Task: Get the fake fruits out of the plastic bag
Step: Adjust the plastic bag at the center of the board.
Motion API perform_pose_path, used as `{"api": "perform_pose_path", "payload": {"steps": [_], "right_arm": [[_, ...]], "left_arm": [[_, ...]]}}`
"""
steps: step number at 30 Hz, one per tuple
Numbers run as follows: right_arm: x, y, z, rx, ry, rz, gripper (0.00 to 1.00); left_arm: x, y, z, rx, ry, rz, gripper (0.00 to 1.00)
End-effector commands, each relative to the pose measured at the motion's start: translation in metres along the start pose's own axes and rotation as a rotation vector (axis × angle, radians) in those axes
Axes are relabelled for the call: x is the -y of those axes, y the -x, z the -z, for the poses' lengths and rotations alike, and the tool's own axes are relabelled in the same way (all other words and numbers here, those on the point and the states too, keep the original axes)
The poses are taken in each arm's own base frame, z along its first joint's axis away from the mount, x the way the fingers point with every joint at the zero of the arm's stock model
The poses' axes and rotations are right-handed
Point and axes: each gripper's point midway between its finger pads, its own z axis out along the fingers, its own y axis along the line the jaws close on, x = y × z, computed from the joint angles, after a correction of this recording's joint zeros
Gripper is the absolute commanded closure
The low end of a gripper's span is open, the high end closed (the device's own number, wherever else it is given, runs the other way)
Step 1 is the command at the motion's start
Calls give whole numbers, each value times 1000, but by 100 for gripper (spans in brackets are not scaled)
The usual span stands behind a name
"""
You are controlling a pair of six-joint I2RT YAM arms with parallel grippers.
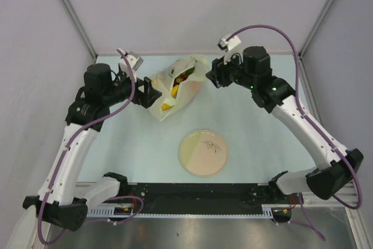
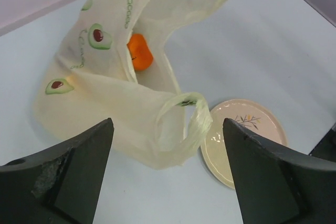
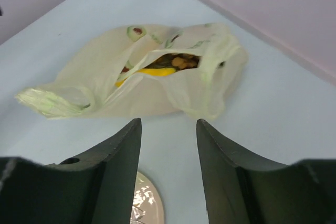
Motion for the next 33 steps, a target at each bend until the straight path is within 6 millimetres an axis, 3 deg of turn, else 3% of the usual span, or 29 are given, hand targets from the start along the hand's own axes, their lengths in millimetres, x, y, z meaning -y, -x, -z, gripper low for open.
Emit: {"api": "perform_pose_path", "payload": {"steps": [1,4,6,8,10,11,12,17,22,26,27,28,32,33], "right_arm": [[-30,-37,-43,-118,120,-29,53],[-50,-48,-70,-145,163,-58,60],[-60,-42,-82,-140,180,-90,62],[-68,-50,-98,-164,198,-128,63],[-71,-42,-105,-161,209,-149,65],[-72,-48,-112,-177,209,-162,65],[-73,-40,-113,-164,215,-173,65],[-75,-38,-120,-160,224,-184,66],[-74,-29,-121,-134,214,-206,65],[-69,-46,-145,-165,157,-207,69],[-63,-63,-157,-195,134,-201,71],[-60,-69,-163,-203,124,-182,72],[-38,-109,-184,-259,75,-153,76],[-34,-118,-185,-275,68,-155,78]], "left_arm": [[26,12,-12,-17,-173,-60,10],[37,0,-19,-51,-198,-95,9],[44,-12,-25,-74,-205,-107,10],[44,-15,-29,-71,-191,-130,9],[49,-18,-31,-84,-196,-172,9],[48,-17,-31,-87,-188,-190,9],[51,-19,-32,-99,-189,-227,8],[17,-19,-40,-128,39,-331,9],[15,-32,-46,-158,45,-357,11],[19,-47,-53,-179,8,-350,17],[18,-47,-56,-177,6,-360,19],[20,-50,-58,-181,2,-381,22],[-3,-55,-63,-218,131,-385,99],[-7,-55,-61,-220,159,-372,100]]}}
